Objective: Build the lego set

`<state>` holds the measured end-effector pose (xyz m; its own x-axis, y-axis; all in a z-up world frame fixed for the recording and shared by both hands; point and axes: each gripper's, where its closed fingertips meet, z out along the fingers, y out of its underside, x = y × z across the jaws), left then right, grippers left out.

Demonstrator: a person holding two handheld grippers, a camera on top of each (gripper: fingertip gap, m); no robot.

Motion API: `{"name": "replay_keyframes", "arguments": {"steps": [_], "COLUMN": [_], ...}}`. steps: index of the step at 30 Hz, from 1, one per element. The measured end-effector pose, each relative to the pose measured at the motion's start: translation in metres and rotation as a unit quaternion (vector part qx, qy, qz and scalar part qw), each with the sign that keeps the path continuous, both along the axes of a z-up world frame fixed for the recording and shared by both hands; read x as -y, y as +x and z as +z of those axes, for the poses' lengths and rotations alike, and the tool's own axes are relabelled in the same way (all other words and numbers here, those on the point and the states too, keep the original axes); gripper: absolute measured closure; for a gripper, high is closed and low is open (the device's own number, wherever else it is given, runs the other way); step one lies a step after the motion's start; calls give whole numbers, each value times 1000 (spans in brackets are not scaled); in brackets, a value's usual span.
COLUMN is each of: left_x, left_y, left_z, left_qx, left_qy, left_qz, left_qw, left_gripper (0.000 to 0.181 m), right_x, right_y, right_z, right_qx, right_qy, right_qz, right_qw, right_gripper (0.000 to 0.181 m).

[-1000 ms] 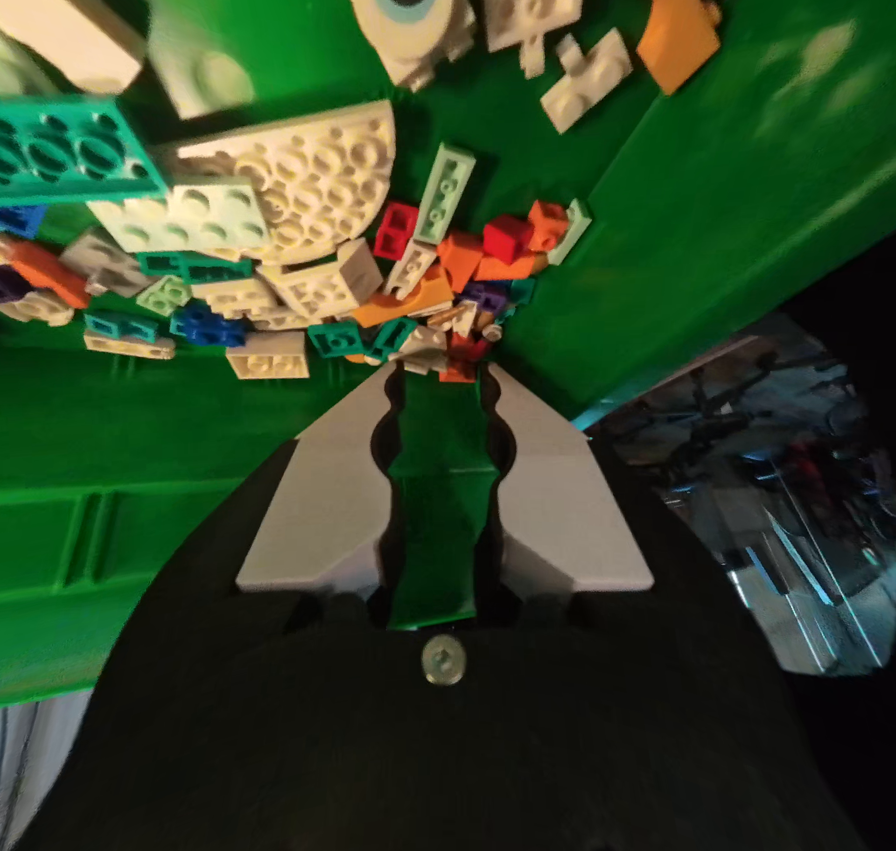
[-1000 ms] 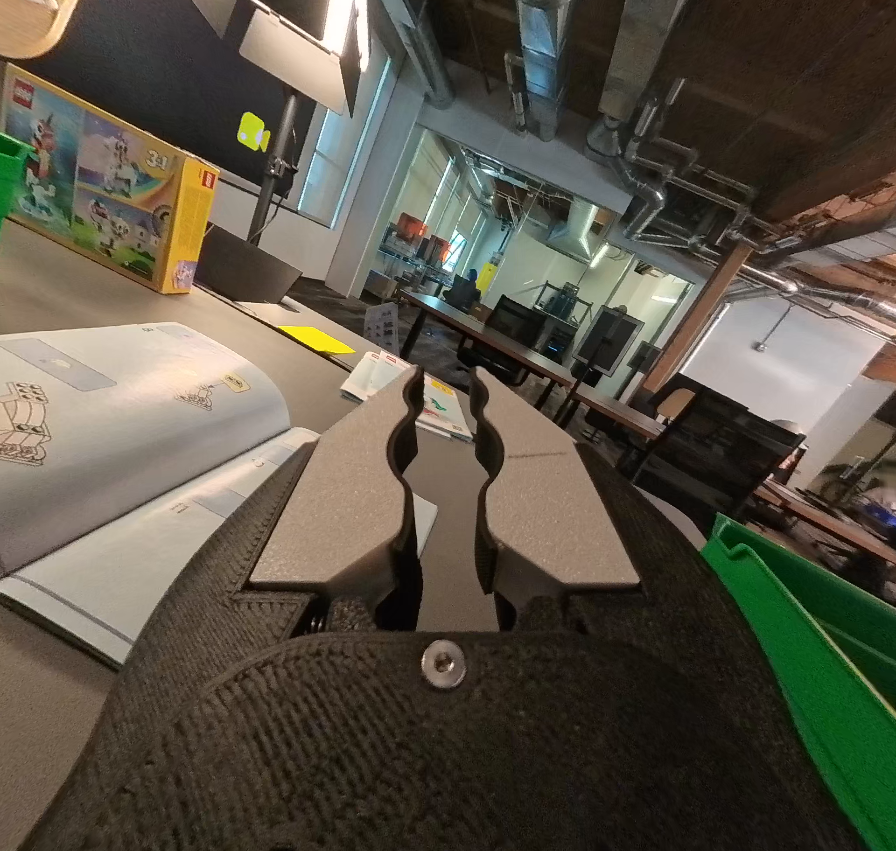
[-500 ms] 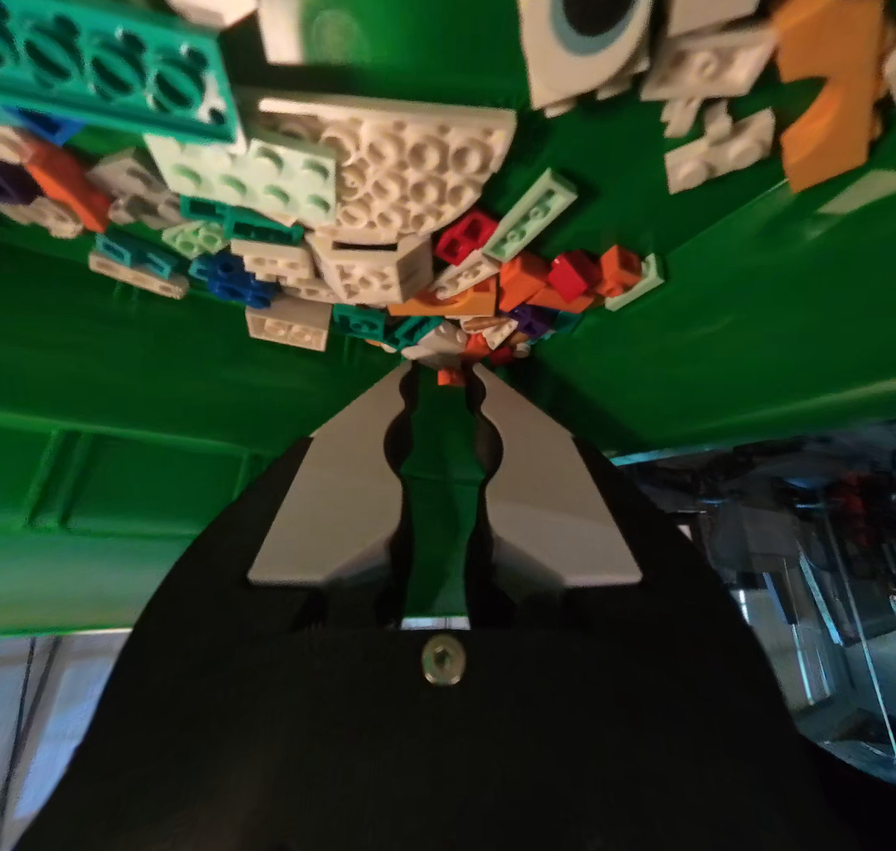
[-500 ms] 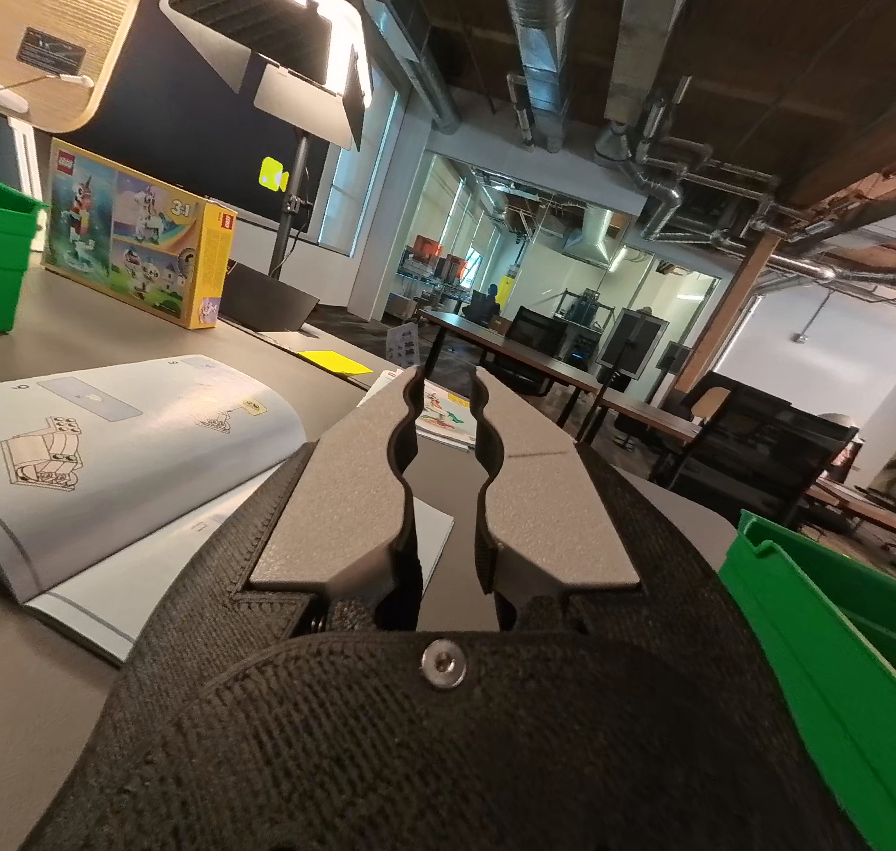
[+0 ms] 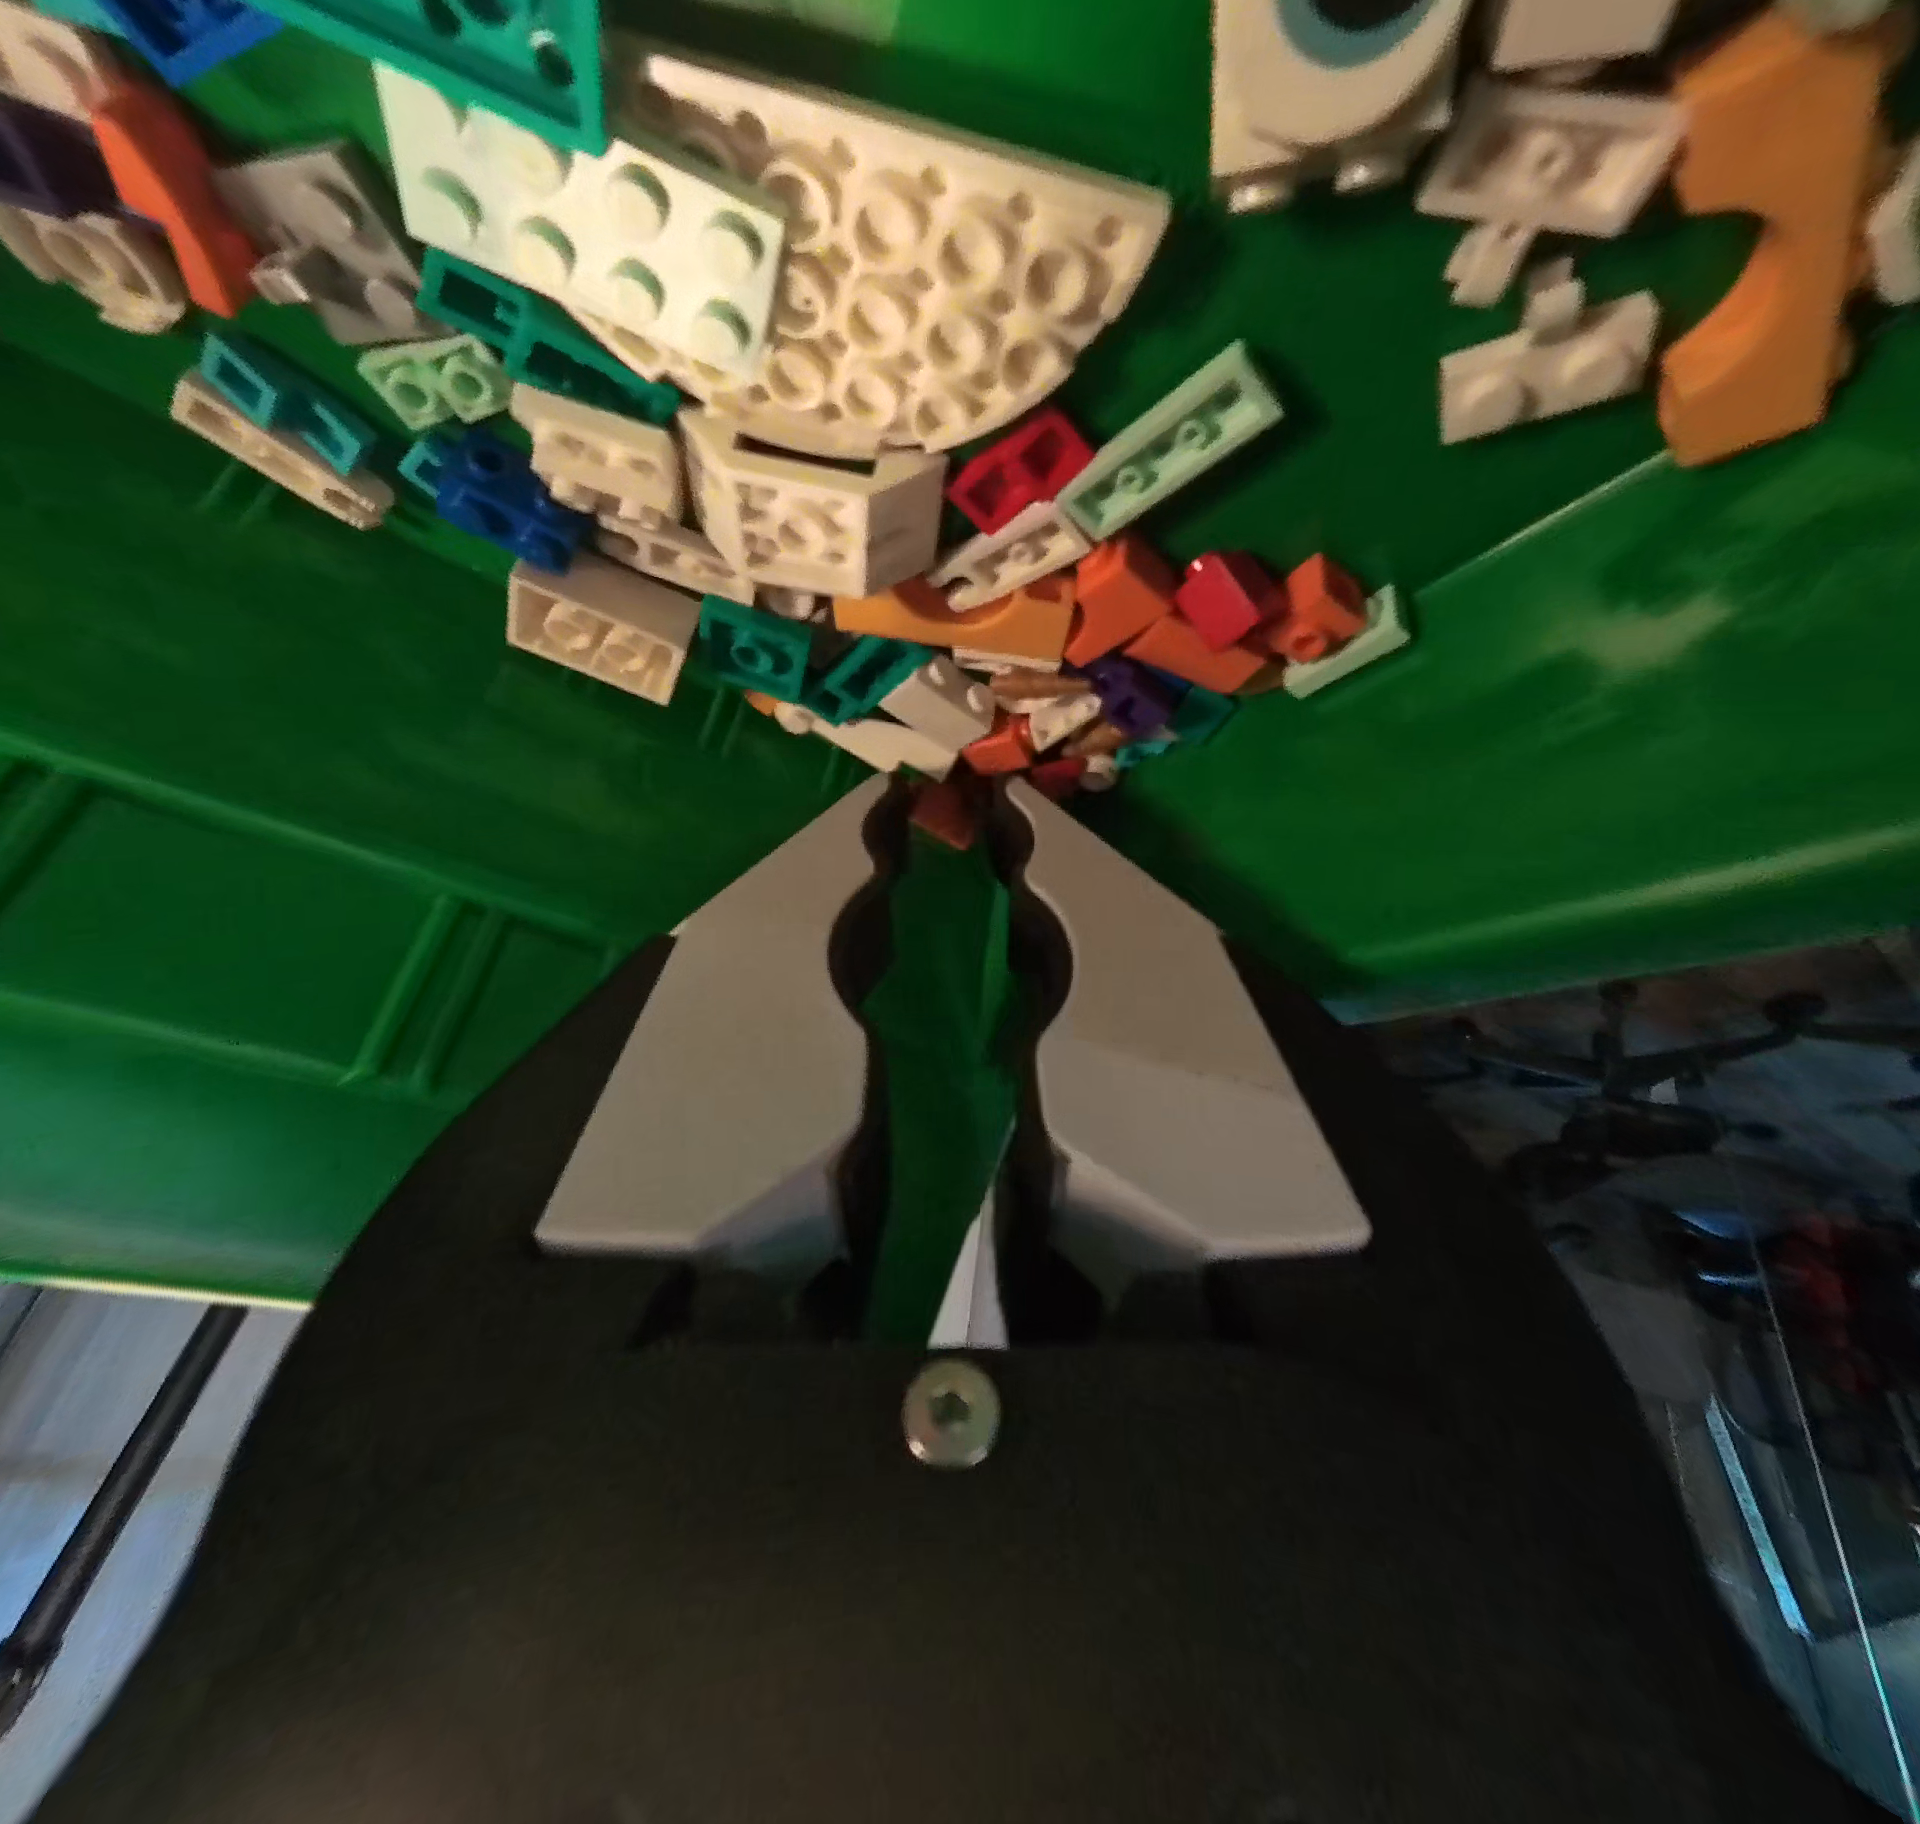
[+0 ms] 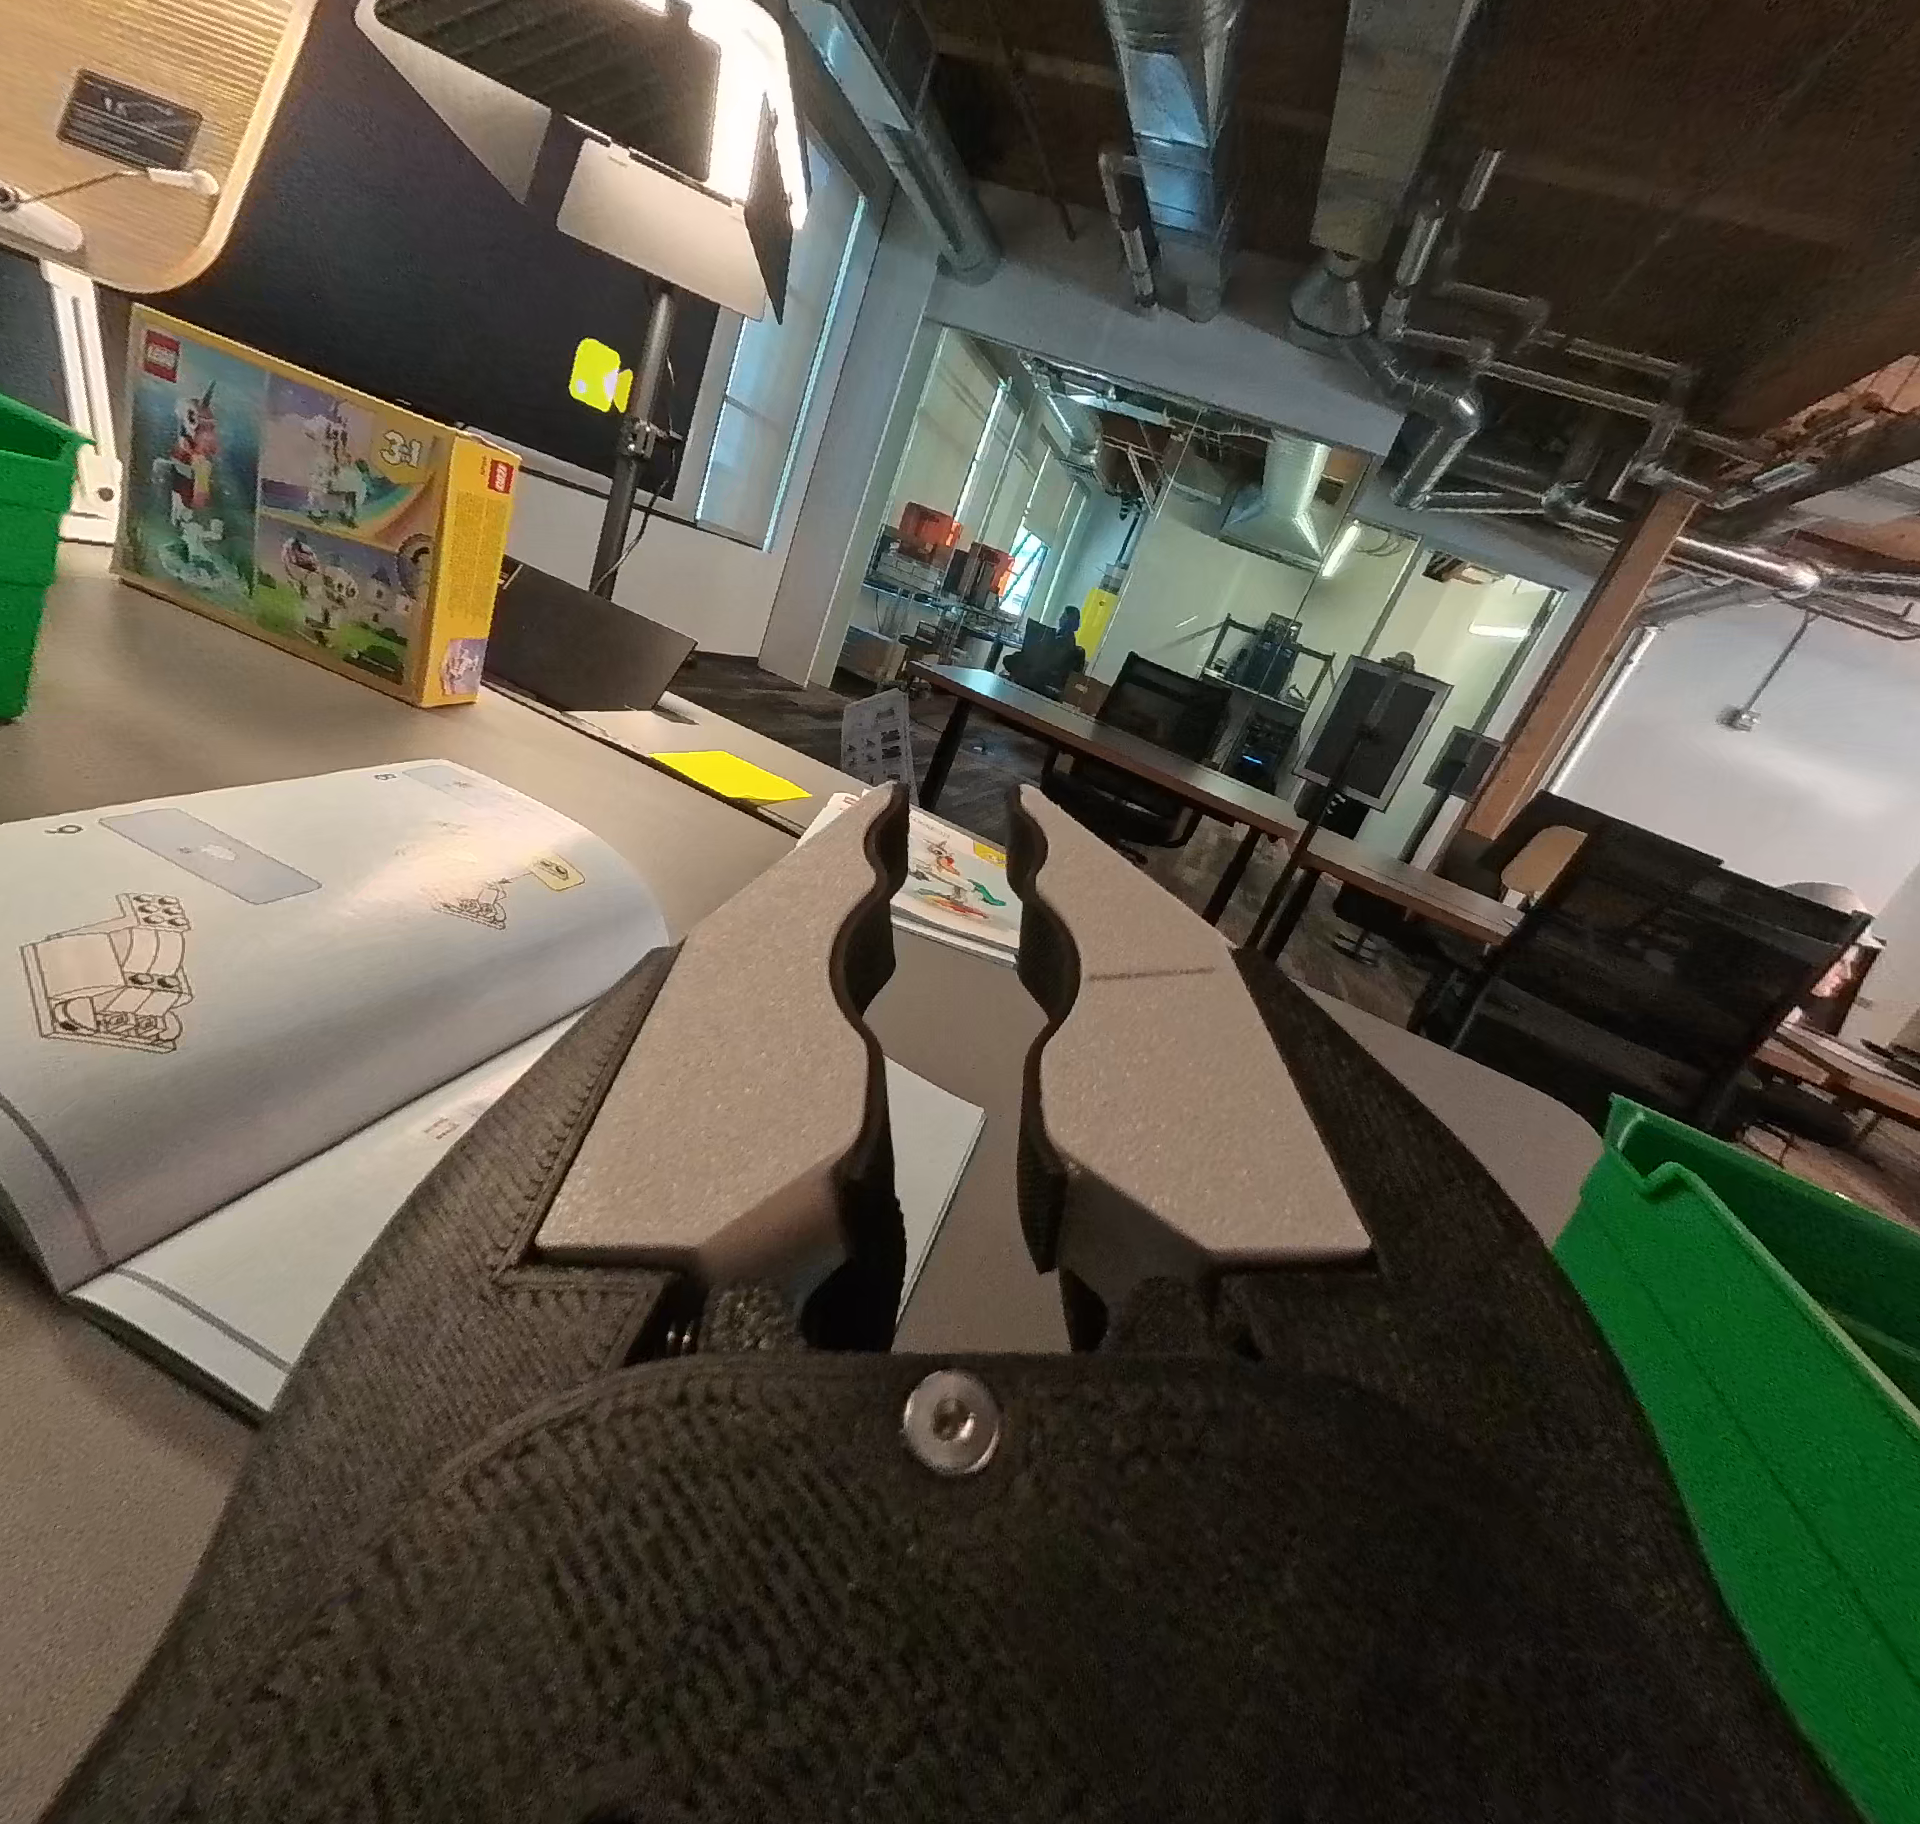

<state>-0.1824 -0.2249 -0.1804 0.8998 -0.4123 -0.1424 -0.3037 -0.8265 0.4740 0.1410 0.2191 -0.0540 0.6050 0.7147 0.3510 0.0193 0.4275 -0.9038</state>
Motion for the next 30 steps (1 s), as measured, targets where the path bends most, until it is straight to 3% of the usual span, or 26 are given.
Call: {"name": "replay_keyframes", "arguments": {"steps": [6,8,14,17,21,24,27,30], "left_x": [1,2,-7,-18,-27,-19,-17,-22], "left_y": [-5,-3,-1,13,15,-7,-1,-3], "left_z": [0,-1,-1,-2,2,10,8,5], "left_qx": [-10,0,8,52,71,16,29,23], "left_qy": [5,9,54,100,153,131,107,110], "left_qz": [41,50,12,6,97,50,7,33], "left_qw": [999,999,998,994,981,990,994,993], "left_gripper": [166,174,177,181,181,180,167,167], "right_x": [0,0,0,1,1,1,1,2], "right_y": [0,0,-1,-1,-1,-1,-2,-2], "right_z": [0,0,0,0,-1,0,-1,-1], "right_qx": [0,0,0,1,1,0,2,2], "right_qy": [-1,-1,-2,-1,-2,-2,-2,-2], "right_qz": [0,0,4,6,6,7,8,9], "right_qw": [1000,1000,1000,1000,1000,1000,1000,1000], "right_gripper": [165,165,165,165,165,165,165,165]}}
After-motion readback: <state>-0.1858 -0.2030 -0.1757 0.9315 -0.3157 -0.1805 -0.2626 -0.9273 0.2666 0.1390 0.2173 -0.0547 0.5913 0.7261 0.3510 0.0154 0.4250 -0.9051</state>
